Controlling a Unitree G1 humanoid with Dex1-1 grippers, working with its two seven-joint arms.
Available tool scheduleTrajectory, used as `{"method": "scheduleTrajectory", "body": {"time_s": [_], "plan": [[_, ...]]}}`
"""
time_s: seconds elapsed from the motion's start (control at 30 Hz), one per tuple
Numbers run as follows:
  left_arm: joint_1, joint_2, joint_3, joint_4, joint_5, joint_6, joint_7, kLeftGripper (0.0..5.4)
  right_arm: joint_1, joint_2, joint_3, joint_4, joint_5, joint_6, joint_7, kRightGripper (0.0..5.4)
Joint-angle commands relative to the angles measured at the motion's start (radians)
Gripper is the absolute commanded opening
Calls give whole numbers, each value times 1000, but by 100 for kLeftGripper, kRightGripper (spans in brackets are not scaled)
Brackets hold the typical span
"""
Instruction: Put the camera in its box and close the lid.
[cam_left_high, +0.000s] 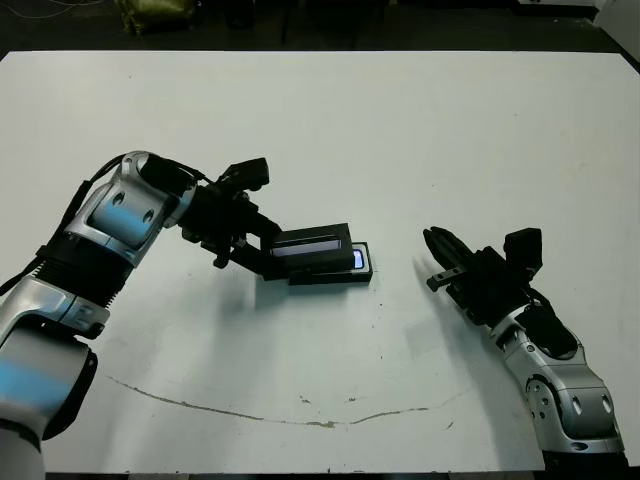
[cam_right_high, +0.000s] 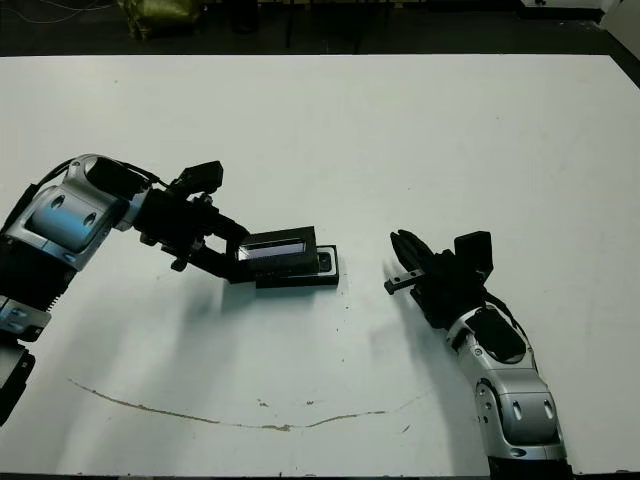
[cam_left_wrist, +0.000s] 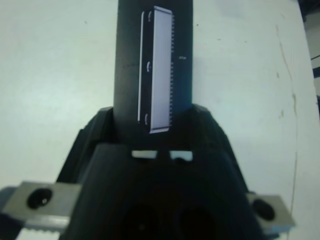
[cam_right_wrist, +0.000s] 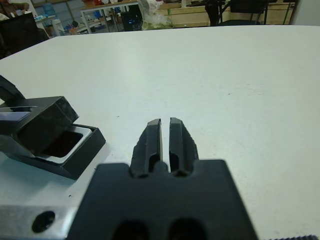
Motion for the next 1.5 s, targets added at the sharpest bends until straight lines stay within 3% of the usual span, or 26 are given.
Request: {"method": "scheduleTrajectory", "body": {"time_s": [0.03, 0.73, 1.5], "plan": [[13, -23, -30, 28, 23, -12, -9, 238, 11, -1, 1, 5, -5, 24, -9, 0], [45, -99, -29, 117, 69, -148, 22, 238, -1, 7, -6, 14, 26, 31, -1, 0], [11, -126, -42, 92, 76, -74, 28, 238, 9, 2, 2, 4, -6, 30, -14, 0]]}}
